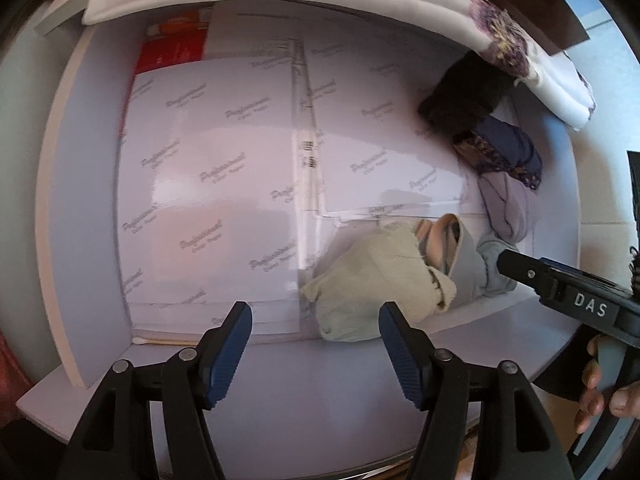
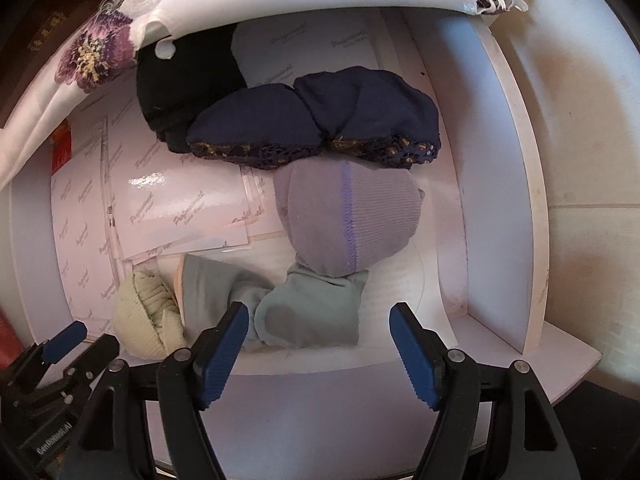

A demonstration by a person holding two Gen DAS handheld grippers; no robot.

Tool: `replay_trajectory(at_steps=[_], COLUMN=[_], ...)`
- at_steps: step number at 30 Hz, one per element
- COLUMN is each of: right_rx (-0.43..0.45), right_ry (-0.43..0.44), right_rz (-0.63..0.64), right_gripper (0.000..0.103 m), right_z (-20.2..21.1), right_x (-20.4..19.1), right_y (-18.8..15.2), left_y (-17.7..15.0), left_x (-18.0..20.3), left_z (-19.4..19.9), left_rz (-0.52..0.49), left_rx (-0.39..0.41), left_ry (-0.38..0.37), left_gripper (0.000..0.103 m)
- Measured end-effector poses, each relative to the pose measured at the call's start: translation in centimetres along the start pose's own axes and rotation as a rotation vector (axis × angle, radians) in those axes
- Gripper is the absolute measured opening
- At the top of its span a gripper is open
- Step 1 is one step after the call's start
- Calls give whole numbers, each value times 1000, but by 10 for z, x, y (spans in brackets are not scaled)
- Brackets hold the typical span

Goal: Organize soft objects
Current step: 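Close the left gripper on the cream knit sock, then lift the cream sock with the left gripper and lower it into the gold tray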

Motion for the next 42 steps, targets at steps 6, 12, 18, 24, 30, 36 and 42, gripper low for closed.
replay_trajectory(at_steps=[6, 12, 18, 24, 30, 36, 42], right_rx=[-9, -11, -9, -17, -28, -33, -26], right_ry=[-4, 2, 18, 23, 19, 5, 8], right_rz=[-3, -18, -24, -25, -14, 9, 28], right_gripper=[75, 76, 77, 77, 77, 77, 77], right_z=[-3, -4, -6, -9, -16, -25, -29], right_x=[0, -1, 0, -3, -6, -13, -23], right_y=[1, 3, 3, 3, 1, -1, -4], left_y=[0, 4, 17, 33, 41, 48, 47], left_x=[19, 39, 39, 47, 56, 45, 25], left_z=[-6, -16, -25, -38, -54, -47, -31], left_rz=[-87, -160, -162, -152, -147, -79, -10], left_rx=[-12, -30, -62, -124, -191, -163, -95], left_ry=[-7, -7, -4, -6, -30, -97, -119], left_gripper=[70, 78, 79, 77, 72, 60, 58])
Point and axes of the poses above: each gripper's, at about its wrist camera, not at the fingertips, and z roughly against the way its jaws point, x to its right, y to its top, the point moved 6 cm from there along -z, roughly the way its jaws point, and after that the axes turned 5 degrees about -y, right-handed, at the moved point
